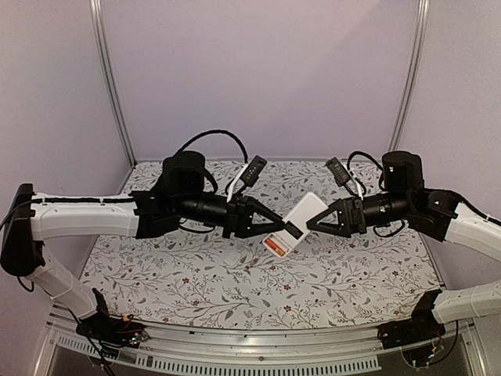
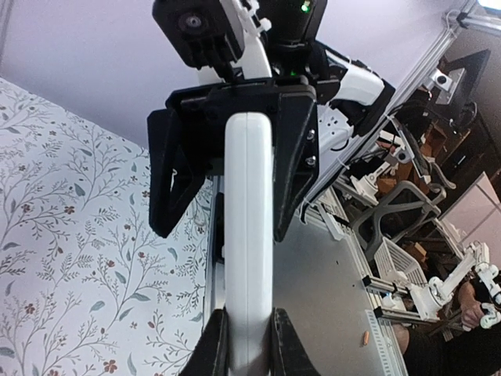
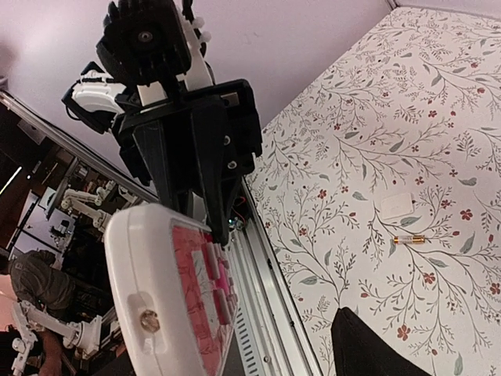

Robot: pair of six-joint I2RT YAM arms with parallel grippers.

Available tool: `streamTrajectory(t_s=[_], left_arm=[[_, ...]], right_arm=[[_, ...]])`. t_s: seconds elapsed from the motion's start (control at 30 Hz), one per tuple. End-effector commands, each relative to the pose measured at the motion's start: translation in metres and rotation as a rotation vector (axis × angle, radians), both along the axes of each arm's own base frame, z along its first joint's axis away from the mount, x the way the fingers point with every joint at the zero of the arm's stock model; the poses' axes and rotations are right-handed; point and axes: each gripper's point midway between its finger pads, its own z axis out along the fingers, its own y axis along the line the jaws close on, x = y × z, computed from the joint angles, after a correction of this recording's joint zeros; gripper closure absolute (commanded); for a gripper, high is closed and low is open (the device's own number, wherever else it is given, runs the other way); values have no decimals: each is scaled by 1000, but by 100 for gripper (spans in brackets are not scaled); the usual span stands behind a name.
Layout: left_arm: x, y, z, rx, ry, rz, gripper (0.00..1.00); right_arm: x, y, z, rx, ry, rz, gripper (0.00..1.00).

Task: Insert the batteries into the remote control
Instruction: Pass from the left arm to the right

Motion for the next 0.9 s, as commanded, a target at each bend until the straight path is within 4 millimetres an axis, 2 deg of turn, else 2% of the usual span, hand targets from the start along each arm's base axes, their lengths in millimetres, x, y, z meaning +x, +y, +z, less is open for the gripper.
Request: streamTrajectory(t_s=[0.0,0.2,0.5,0.6,0.63,0.73,0.87], left_arm=[[15,2,33,-148,-11,96,100],[19,1,34,-204,20,140,100],[26,2,31,-261,76,190,100],[26,0,29,-252,75,185,100],[25,0,28,-245,69,186,96],[30,6,21,-192,34,227,68],[45,27,19,-112,-31,319,39]], right_arm=[[20,9,38,180,1,-84,34],[26,18,50,240,11,-98,51],[30,29,55,310,42,-85,66],[30,32,54,314,67,-75,79],[30,32,53,312,70,-77,85],[31,30,47,300,88,-82,97],[40,18,32,276,130,-129,100]])
